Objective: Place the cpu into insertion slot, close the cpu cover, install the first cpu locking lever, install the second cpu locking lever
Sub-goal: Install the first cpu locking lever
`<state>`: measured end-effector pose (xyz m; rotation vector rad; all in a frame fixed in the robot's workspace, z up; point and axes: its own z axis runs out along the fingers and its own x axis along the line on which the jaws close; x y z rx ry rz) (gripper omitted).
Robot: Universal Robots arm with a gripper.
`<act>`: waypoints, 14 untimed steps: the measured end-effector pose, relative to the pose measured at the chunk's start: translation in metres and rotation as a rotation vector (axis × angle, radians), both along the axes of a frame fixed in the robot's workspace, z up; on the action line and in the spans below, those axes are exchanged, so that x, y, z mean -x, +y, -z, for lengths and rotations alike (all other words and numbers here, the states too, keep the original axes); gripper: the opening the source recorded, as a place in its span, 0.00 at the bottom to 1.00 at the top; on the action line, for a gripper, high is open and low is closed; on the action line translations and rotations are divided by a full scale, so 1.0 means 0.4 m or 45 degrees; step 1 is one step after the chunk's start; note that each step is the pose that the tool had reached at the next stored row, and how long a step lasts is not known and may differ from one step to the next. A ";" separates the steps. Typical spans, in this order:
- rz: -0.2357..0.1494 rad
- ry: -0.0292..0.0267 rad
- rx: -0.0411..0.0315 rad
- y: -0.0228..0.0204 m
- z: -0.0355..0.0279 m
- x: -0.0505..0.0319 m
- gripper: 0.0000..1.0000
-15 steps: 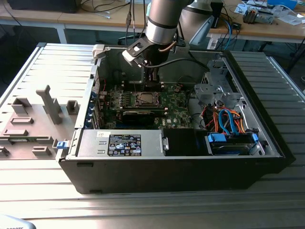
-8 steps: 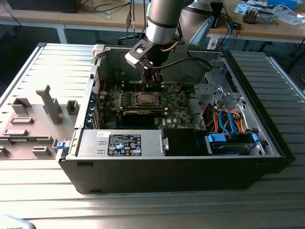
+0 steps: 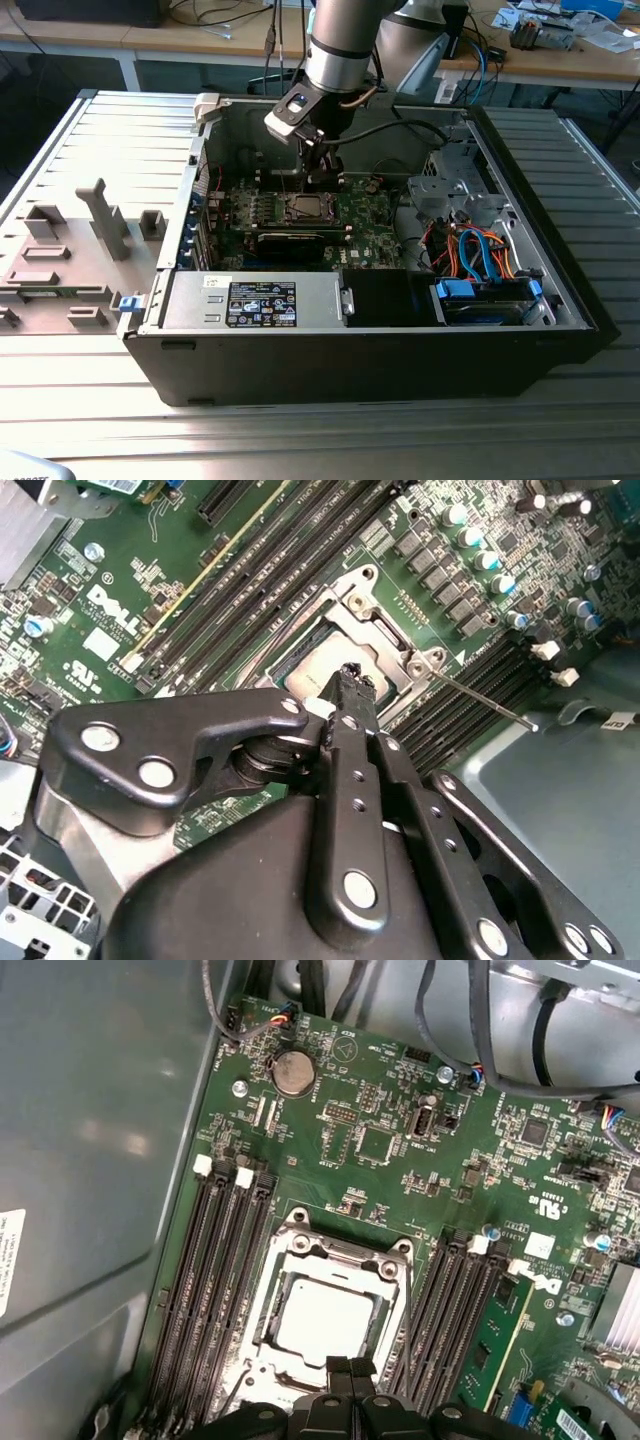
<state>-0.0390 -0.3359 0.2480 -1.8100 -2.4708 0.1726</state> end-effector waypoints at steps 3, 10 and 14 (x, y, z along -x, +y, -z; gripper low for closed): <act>-0.026 0.0000 0.0000 0.000 0.000 0.000 0.11; -0.087 0.0000 0.0000 0.000 0.000 0.000 0.11; -0.121 -0.0001 0.0000 0.000 0.000 0.000 0.11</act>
